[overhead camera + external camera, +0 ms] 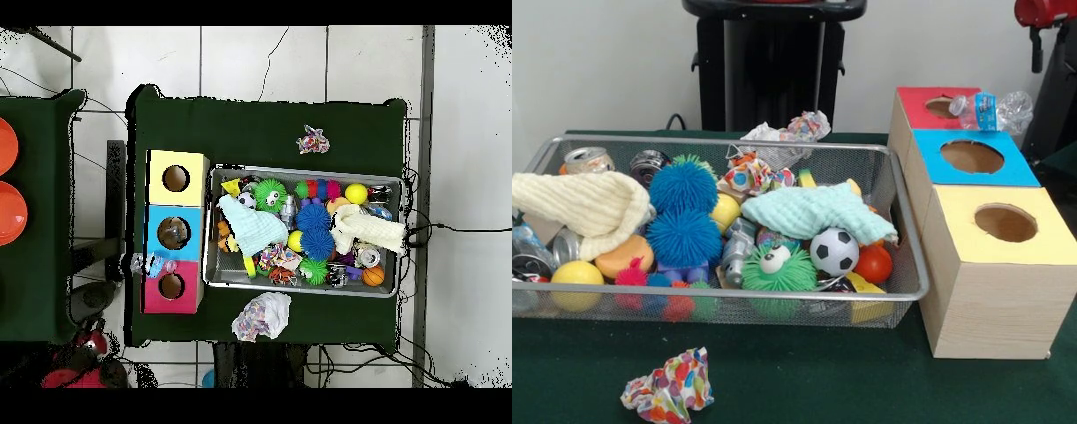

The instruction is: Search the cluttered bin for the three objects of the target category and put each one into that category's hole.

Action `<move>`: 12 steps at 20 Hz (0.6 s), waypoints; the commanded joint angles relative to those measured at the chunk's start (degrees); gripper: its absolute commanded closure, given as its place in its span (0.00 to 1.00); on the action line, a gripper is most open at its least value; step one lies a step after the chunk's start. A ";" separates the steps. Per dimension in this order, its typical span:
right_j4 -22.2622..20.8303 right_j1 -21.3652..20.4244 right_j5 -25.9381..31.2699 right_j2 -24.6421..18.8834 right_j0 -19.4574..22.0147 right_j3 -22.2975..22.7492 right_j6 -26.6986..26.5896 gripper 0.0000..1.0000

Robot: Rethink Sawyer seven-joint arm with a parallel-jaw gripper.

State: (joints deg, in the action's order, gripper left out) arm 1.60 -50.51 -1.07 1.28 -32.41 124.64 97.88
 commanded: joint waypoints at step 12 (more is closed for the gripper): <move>0.81 -4.05 -1.94 -3.21 2.90 8.58 14.14 0.00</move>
State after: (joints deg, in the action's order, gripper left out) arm 1.83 -53.94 -2.41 1.21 -32.96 130.98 99.57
